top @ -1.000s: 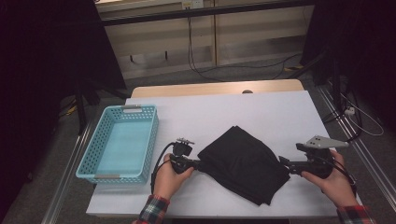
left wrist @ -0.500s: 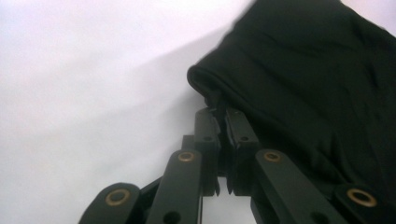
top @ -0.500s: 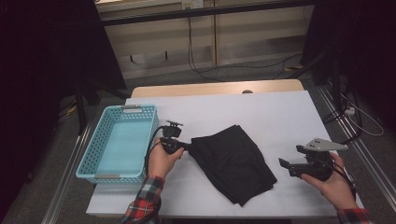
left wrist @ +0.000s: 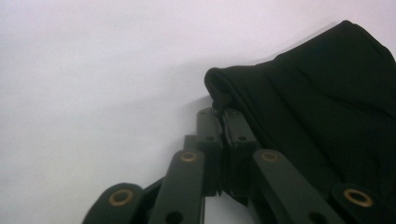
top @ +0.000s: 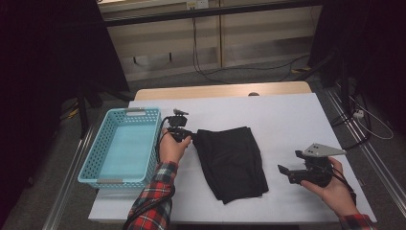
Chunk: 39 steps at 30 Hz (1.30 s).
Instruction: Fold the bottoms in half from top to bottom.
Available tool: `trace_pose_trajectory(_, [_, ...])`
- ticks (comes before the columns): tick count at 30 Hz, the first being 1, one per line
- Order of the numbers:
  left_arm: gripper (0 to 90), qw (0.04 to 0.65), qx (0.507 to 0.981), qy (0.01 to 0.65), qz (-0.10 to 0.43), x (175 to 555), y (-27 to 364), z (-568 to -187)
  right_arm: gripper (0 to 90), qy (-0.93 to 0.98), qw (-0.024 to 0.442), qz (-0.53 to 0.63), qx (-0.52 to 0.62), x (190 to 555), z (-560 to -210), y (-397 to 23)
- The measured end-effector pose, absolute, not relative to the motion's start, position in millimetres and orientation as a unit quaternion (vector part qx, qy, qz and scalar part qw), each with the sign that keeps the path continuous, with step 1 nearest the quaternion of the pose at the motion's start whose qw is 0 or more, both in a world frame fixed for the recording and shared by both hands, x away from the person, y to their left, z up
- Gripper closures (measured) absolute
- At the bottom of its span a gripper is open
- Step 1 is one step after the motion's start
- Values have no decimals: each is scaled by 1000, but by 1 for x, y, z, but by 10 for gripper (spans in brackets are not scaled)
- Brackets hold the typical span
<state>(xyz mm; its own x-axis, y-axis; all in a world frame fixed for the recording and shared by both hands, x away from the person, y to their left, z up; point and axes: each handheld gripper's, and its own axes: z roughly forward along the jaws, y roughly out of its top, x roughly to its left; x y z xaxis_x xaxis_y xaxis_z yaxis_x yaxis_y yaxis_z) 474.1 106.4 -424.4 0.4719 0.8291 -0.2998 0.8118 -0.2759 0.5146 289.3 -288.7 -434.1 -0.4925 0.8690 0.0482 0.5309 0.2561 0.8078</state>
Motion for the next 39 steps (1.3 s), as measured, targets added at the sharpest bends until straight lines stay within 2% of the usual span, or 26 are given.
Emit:
trace_pose_trajectory(2, [707, 315, 793, 521, 17, 473, 108, -425, 144, 763, 211, 404, 459, 289, -434, -289])
trace_pose_trajectory(3, [594, 319, 787, 527, 23, 471, 108, -425, 144, 762, 211, 405, 459, 289, -434, -289])
trace_pose_trajectory(4, [520, 319, 787, 527, 23, 471, 108, -425, 144, 762, 211, 405, 459, 289, -434, -288])
trace_pose_trajectory(8, [323, 338, 781, 525, 22, 459, 106, -421, 142, 763, 210, 404, 458, 290, -435, -285])
trace_pose_trajectory(11, [258, 340, 785, 517, 34, 449, 102, -422, 143, 766, 208, 405, 454, 291, -435, -281])
trace_pose_trajectory(20, [187, 343, 802, 485, 62, 435, 99, -434, 140, 765, 202, 409, 455, 289, -436, -266])
trace_pose_trajectory(35, [167, 337, 813, 469, 78, 429, 100, -434, 131, 755, 184, 428, 461, 302, -436, -218])
trace_pose_trajectory(39, [166, 337, 815, 465, 78, 428, 100, -433, 175, 779, 189, 396, 448, 302, -443, -206])
